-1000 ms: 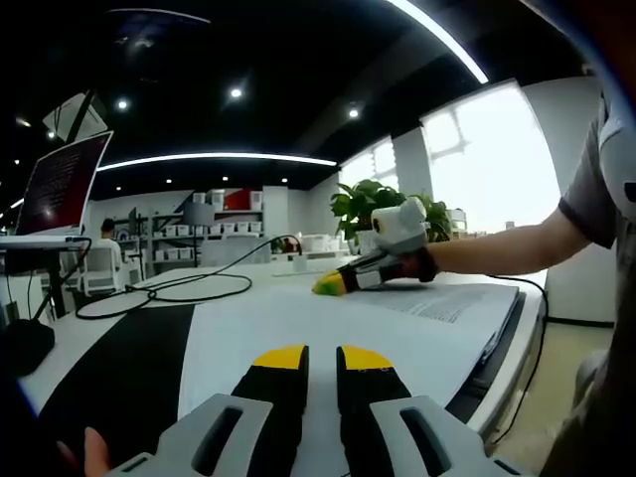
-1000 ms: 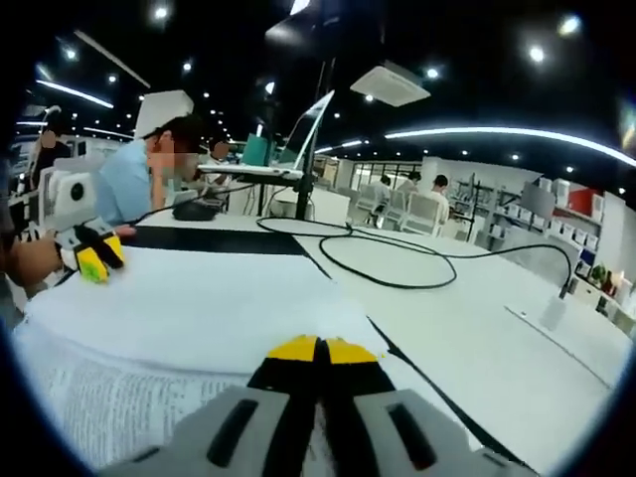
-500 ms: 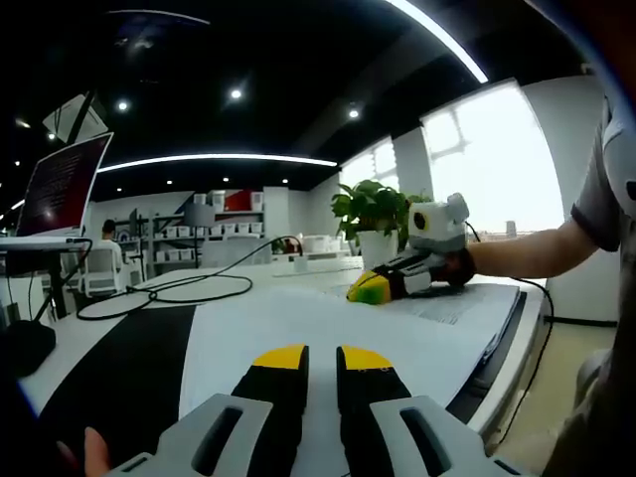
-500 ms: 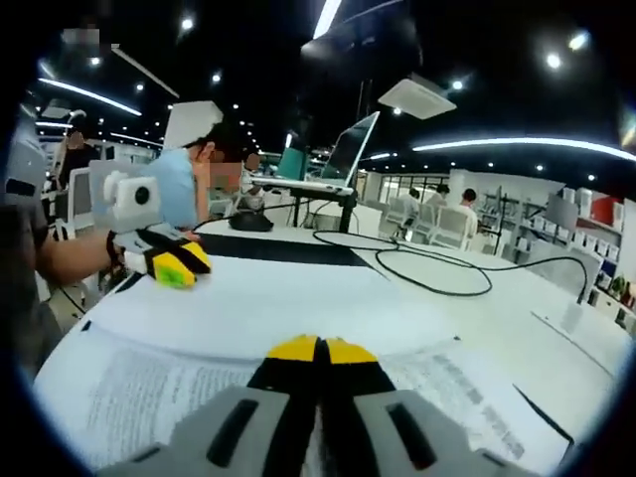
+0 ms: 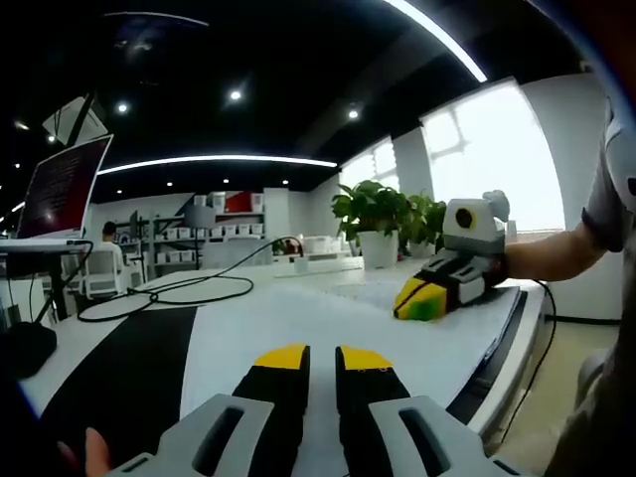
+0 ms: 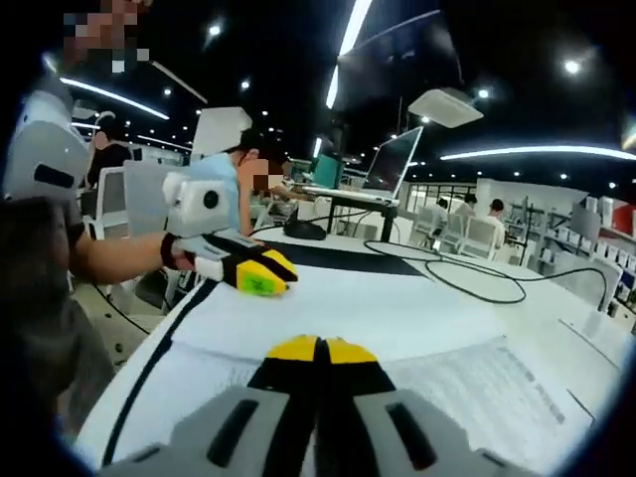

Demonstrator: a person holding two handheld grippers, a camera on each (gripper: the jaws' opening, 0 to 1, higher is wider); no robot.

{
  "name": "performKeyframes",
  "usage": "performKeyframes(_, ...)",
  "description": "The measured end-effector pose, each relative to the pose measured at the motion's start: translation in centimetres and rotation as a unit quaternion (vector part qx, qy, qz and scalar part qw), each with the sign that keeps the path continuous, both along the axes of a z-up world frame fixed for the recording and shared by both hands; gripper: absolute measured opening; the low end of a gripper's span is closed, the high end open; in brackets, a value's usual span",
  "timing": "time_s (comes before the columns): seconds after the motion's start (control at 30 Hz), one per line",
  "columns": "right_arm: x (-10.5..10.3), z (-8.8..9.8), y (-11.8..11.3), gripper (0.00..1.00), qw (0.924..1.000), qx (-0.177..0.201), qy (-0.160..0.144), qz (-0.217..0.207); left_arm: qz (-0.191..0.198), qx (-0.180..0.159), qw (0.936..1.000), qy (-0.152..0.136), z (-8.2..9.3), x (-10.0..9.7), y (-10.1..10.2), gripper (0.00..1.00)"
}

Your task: Flip through the bound document one page at a time

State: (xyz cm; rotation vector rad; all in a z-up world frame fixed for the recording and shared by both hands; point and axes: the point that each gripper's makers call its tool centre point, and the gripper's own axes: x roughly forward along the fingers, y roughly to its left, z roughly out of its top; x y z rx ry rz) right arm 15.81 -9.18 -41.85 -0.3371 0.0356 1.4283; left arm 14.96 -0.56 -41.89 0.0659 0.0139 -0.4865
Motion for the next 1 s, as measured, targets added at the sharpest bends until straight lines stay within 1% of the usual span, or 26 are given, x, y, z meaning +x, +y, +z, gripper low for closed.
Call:
performKeyframes(0.17, -2.6, 0.0, -0.1, 0.01, 0.9996, -0.003, -0.008, 0.027, 0.002, 0.000, 1.0000, 0.000, 0.0, -0.1, 0.1, 0.10)
performKeyframes(0.23, -3.7, -0.1, 0.0, 0.01, 0.9992, -0.007, -0.009, 0.039, 0.002, -0.001, 1.0000, 0.001, 0.0, -0.2, 0.1, 0.10)
performKeyframes(0.33, -5.3, -0.1, 0.3, 0.01, 0.9982, -0.014, -0.017, 0.056, 0.003, 0.001, 1.0000, -0.001, 0.0, -0.1, 0.1, 0.10)
performKeyframes(0.53, -7.4, -0.2, 0.6, 0.01, 0.9963, -0.019, -0.025, 0.079, 0.004, 0.002, 1.0000, -0.003, 0.1, 0.0, 0.2, 0.10)
performKeyframes(0.57, -7.6, -0.2, 0.6, 0.01, 0.9958, -0.021, -0.034, 0.082, 0.004, 0.002, 1.0000, -0.003, 0.1, 0.0, 0.2, 0.10)
performKeyframes(0.6, -7.6, -0.2, 0.6, 0.01, 0.9960, -0.021, -0.034, 0.080, 0.004, 0.002, 1.0000, -0.004, 0.1, 0.0, 0.2, 0.10)
performKeyframes(0.67, -7.4, -0.2, 0.7, 0.01, 0.9970, -0.016, -0.017, 0.074, 0.004, 0.002, 1.0000, -0.004, 0.1, -0.2, 0.3, 0.10)
performKeyframes(0.77, -7.7, -0.2, 0.7, 0.01, 0.9969, -0.015, -0.022, 0.074, 0.004, 0.002, 1.0000, -0.004, 0.1, -0.1, 0.3, 0.10)
performKeyframes(0.87, -8.8, -0.4, 0.8, 0.01, 0.9953, -0.020, -0.032, 0.089, 0.004, 0.003, 1.0000, -0.004, 0.1, -0.1, 0.3, 0.10)
performKeyframes(0.9, -9.1, -0.4, 0.9, 0.01, 0.9945, -0.021, -0.044, 0.093, 0.004, 0.003, 1.0000, -0.004, 0.1, -0.1, 0.3, 0.10)
performKeyframes(0.93, -9.0, -0.3, 0.9, 0.01, 0.9931, -0.023, -0.067, 0.093, 0.004, 0.003, 1.0000, -0.003, 0.1, -0.1, 0.3, 0.10)
performKeyframes(0.97, -9.0, -0.3, 0.9, 0.01, 0.9924, -0.025, -0.075, 0.095, 0.004, 0.003, 1.0000, -0.003, 0.1, -0.1, 0.3, 0.10)
performKeyframes(1.0, -9.2, -0.4, 1.0, 0.01, 0.9931, -0.022, -0.065, 0.095, 0.004, 0.003, 1.0000, -0.004, 0.1, -0.1, 0.3, 0.10)
